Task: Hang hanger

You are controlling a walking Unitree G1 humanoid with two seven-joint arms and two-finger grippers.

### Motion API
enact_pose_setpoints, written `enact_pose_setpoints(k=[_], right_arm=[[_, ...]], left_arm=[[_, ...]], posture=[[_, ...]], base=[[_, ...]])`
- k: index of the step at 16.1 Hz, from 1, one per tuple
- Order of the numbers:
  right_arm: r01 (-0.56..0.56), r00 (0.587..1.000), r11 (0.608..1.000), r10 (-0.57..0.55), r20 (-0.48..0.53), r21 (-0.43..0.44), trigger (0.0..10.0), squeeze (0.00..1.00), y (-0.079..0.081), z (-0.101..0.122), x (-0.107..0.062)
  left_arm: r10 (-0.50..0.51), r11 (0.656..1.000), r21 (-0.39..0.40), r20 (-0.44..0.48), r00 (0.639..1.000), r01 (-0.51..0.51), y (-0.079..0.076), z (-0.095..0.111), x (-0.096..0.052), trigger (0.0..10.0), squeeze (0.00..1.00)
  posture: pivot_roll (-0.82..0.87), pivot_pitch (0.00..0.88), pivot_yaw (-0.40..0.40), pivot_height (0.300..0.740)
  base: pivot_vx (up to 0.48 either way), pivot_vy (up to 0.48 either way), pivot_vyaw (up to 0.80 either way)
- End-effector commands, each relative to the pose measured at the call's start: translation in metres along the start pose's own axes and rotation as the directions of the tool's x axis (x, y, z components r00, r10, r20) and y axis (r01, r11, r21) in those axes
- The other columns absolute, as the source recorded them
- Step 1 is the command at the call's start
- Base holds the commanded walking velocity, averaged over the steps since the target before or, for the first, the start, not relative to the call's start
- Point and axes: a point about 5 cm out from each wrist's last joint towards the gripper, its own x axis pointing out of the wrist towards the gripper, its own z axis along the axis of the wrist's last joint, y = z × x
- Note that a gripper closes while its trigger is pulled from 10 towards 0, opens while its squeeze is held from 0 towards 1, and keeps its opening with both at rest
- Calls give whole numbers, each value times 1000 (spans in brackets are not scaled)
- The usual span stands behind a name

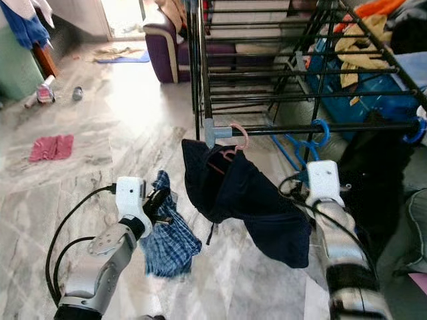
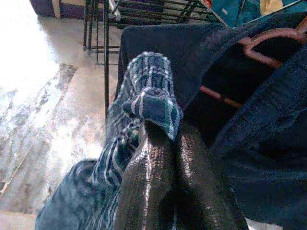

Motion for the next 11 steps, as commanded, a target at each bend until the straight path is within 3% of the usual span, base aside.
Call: enact_pose_setpoints(k=[1,6,10,11], right_arm=[[-4,1000,999,4,2,-35,10000,0,-8,5,4],[11,1000,1000,-11,-28,0,10000,0,-26,7,10],[-28,996,1000,27,-81,-11,10000,0,-21,-5,12],[-27,996,1000,27,-80,-5,9059,0,-21,-6,12]], left_arm=[[-8,1000,11,3,1000,8,1,3,-3,10000,0],[5,1000,21,-13,1000,-5,7,3,-9,10000,0],[-16,999,31,-36,999,17,5,3,-11,10000,0],[-15,999,32,-38,999,17,5,3,-11,10000,0]], posture=[[-27,96,-6,740],[-8,109,3,740],[-1,121,14,740],[-1,122,16,740]], base=[[0,0,0],[0,0,0],[0,0,0],[0,0,0]])
